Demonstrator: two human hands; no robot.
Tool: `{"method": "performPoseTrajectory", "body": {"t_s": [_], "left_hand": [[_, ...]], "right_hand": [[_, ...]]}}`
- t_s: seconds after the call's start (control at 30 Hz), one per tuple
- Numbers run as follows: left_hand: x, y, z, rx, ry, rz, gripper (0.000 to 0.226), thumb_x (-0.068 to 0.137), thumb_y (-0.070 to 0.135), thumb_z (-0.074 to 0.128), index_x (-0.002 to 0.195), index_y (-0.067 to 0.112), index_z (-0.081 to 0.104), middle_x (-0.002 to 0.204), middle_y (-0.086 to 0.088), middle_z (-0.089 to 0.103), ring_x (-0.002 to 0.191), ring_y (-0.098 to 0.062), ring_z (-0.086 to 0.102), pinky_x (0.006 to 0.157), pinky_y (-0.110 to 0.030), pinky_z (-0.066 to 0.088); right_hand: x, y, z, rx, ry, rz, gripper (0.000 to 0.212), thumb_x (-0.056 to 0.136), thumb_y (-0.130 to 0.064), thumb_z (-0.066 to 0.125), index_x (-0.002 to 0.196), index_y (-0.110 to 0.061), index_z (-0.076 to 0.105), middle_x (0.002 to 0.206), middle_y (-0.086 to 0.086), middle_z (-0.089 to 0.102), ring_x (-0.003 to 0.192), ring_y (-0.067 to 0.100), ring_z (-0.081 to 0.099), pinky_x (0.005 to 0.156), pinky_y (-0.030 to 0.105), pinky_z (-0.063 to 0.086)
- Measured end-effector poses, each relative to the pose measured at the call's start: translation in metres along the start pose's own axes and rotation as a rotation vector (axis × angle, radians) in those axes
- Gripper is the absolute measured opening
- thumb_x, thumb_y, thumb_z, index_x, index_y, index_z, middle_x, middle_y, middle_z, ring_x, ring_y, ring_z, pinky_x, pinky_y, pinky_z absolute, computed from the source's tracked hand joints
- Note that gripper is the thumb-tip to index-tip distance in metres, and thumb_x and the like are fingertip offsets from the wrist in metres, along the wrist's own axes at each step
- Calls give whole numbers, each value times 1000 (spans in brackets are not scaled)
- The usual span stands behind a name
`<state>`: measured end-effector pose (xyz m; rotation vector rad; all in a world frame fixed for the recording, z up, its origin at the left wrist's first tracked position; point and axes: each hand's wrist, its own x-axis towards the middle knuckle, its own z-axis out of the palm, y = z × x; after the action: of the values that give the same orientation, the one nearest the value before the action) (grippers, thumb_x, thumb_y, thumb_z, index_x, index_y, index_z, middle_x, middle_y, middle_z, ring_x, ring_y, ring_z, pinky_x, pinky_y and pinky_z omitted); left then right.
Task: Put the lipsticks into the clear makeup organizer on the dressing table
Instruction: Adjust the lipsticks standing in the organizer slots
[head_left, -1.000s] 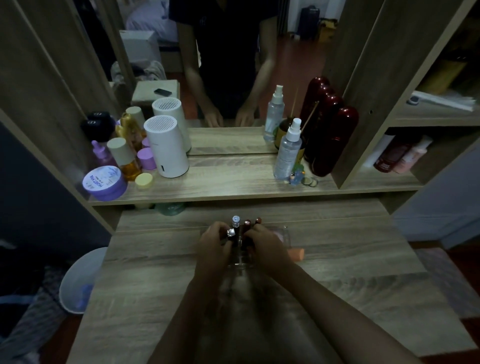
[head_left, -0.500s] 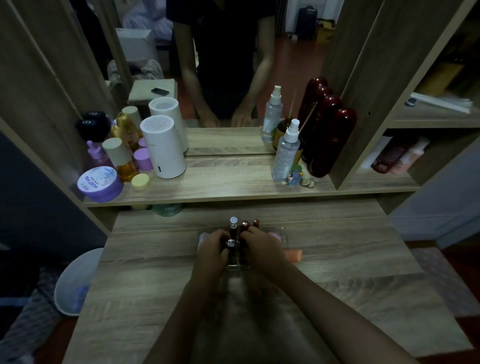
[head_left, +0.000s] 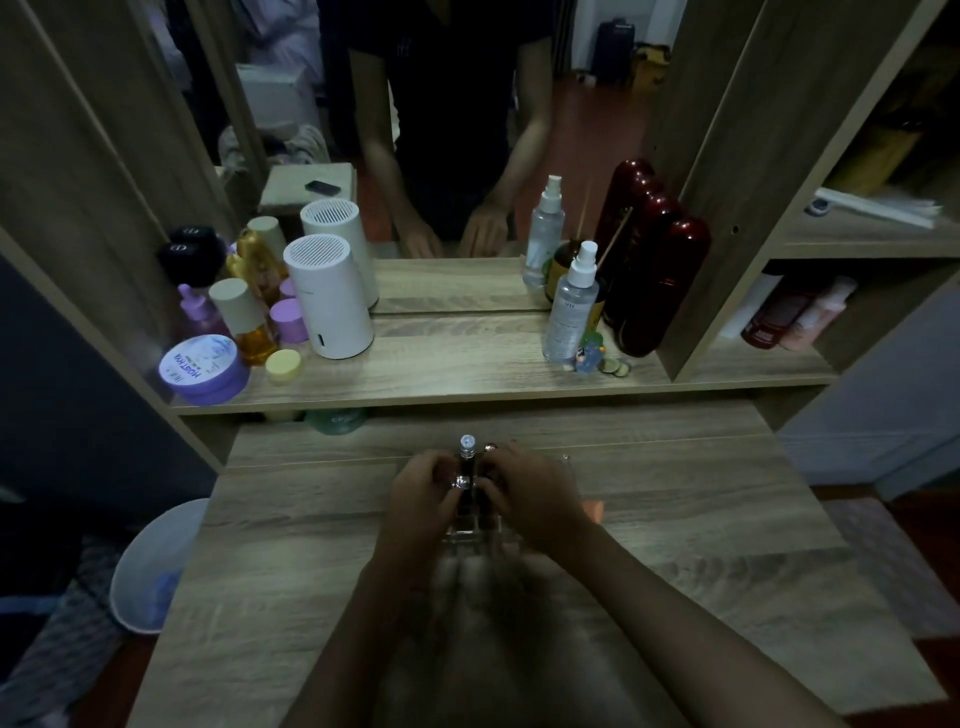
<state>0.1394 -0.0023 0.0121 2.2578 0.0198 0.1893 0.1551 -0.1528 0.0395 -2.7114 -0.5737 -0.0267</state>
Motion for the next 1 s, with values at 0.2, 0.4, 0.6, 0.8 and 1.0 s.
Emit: {"method": "performPoseTrajectory", "body": {"t_s": [0.2, 0.4, 0.6, 0.8, 1.0], "left_hand": [[15, 8, 2, -21, -1, 30, 57, 75, 9, 70, 127, 10, 47, 124, -9, 56, 110, -20, 55, 89, -26, 43], [19, 11, 5, 33, -10, 75, 35, 82, 10, 63, 117, 10, 59, 113, -11, 67, 102, -19, 60, 87, -25, 42], [20, 12, 2, 30, 61, 99, 25, 82, 6, 62, 107, 6, 65, 103, -14, 71, 93, -23, 64, 82, -27, 46], [17, 13, 2, 35, 70, 87, 27, 81, 4, 63, 107, 6, 65, 103, -14, 70, 94, -22, 63, 81, -25, 44], [18, 15, 1, 29, 58, 52, 26, 80, 5, 63, 106, 6, 65, 102, -14, 70, 93, -25, 63, 82, -30, 47]], "right_hand": [[11, 2, -12, -33, 155, -23, 22, 93, -27, 49, 109, -15, 59, 109, 6, 57, 90, 20, 56, 64, 25, 39], [17, 6, -6, -97, 30, -12, 27, 93, -27, 50, 117, -16, 56, 119, 7, 58, 109, 23, 47, 90, 34, 39], [21, 6, -3, -158, -16, 15, 25, 93, -27, 49, 115, -17, 58, 122, 6, 62, 117, 25, 46, 109, 41, 27], [28, 3, -6, -197, -36, 17, 24, 92, -22, 52, 115, -15, 57, 123, 8, 60, 123, 27, 45, 118, 47, 16], [30, 3, -8, -179, -49, 20, 25, 92, -23, 53, 115, -14, 56, 123, 8, 61, 122, 27, 45, 117, 48, 15]]}}
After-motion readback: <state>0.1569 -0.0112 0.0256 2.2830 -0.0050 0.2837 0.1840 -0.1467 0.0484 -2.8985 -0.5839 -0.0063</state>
